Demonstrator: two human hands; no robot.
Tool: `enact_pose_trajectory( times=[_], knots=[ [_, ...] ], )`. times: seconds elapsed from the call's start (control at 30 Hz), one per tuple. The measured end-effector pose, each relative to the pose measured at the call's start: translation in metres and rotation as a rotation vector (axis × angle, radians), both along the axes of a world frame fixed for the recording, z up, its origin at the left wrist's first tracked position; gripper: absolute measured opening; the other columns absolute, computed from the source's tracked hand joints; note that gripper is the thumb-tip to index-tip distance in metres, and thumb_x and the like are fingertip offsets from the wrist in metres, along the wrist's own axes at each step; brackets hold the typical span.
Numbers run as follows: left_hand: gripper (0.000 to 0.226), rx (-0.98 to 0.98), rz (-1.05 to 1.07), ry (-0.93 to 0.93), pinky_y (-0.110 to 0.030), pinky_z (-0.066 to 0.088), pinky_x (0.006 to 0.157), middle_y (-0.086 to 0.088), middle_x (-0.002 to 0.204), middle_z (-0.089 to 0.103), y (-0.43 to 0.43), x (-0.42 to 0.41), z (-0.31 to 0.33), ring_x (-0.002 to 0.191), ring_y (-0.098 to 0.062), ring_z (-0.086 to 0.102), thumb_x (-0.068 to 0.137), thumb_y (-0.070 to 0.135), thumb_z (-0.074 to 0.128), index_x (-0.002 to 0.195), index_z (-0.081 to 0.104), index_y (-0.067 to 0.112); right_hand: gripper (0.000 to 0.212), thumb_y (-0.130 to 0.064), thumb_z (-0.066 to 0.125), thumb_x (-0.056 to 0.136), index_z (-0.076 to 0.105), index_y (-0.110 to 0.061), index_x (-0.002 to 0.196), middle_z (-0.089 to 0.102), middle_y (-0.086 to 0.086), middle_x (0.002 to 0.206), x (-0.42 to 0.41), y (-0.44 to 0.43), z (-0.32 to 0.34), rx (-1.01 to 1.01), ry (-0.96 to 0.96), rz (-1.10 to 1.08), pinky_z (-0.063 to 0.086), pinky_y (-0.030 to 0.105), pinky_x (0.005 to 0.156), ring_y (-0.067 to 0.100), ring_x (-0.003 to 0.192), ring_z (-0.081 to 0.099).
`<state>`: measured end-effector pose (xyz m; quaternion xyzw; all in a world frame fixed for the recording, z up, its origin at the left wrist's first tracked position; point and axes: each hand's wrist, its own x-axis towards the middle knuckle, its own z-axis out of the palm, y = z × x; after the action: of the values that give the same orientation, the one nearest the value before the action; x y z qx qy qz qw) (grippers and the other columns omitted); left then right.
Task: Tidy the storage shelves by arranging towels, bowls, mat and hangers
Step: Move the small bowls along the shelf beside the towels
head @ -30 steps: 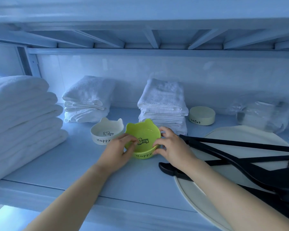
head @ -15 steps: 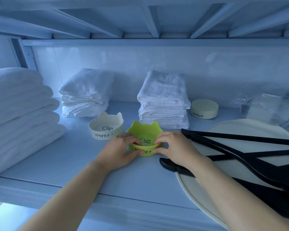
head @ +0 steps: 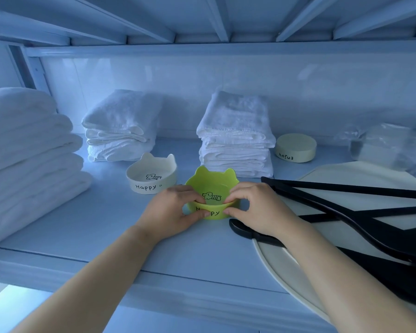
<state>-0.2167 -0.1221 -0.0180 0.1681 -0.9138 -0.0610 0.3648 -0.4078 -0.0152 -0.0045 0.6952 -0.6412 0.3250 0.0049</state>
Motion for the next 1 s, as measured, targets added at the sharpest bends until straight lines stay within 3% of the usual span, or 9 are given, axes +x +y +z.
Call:
enact_pose_trajectory(
  times=[0.17,0.33,0.5,0.8,1.0],
  knots=[
    [0.022,0.018,0.008,0.015,-0.03,0.052,0.061,0.009,0.075,0.067,0.0013,-0.0015,-0.0009,0.07,-0.012,0.061,0.071,0.04,0.071,0.079,0.073,0.019,0.02,-0.034,0.073,0.078,0.073,-0.021,0.093,0.066,-0.012,0.1,0.0017,0.0023,-0.0006,-0.009,0.004,-0.006,0.04,0.013,0.084,0.002,0.093,0.057],
    [0.022,0.06,0.005,0.006,-0.031,0.052,0.065,0.011,0.077,0.066,0.0009,-0.0015,-0.0018,0.072,-0.009,0.06,0.072,0.041,0.07,0.081,0.072,0.021,0.012,-0.03,0.07,0.081,0.074,-0.022,0.089,0.068,-0.009,0.091,0.0024,0.0035,0.0007,-0.015,-0.005,0.022,0.047,0.027,0.081,0.007,0.086,0.059],
    [0.023,0.056,0.009,-0.007,-0.032,0.051,0.067,0.009,0.081,0.066,0.0023,-0.0027,-0.002,0.075,-0.013,0.06,0.074,0.041,0.068,0.086,0.068,0.021,0.01,-0.029,0.07,0.082,0.073,-0.02,0.087,0.067,-0.007,0.089,0.0014,0.0014,-0.0003,-0.019,0.0,0.018,0.048,0.032,0.08,0.01,0.085,0.059],
    [0.022,0.053,0.037,-0.032,-0.039,0.051,0.064,0.004,0.082,0.064,0.0034,-0.0068,-0.0034,0.077,-0.02,0.058,0.075,0.035,0.064,0.085,0.067,0.016,0.011,-0.026,0.07,0.082,0.074,-0.02,0.091,0.069,-0.009,0.092,0.0019,0.0013,-0.0025,-0.043,-0.006,-0.016,0.047,0.025,0.081,0.006,0.085,0.06],
    [0.029,0.056,-0.018,-0.022,-0.034,0.049,0.069,0.004,0.089,0.061,0.0047,-0.0056,-0.0002,0.08,-0.019,0.056,0.08,0.039,0.053,0.089,0.066,0.016,0.018,-0.03,0.071,0.08,0.073,-0.021,0.095,0.068,-0.011,0.098,0.0045,0.0036,-0.0028,-0.049,0.018,-0.067,0.047,0.025,0.086,0.006,0.092,0.06]
  ],
)
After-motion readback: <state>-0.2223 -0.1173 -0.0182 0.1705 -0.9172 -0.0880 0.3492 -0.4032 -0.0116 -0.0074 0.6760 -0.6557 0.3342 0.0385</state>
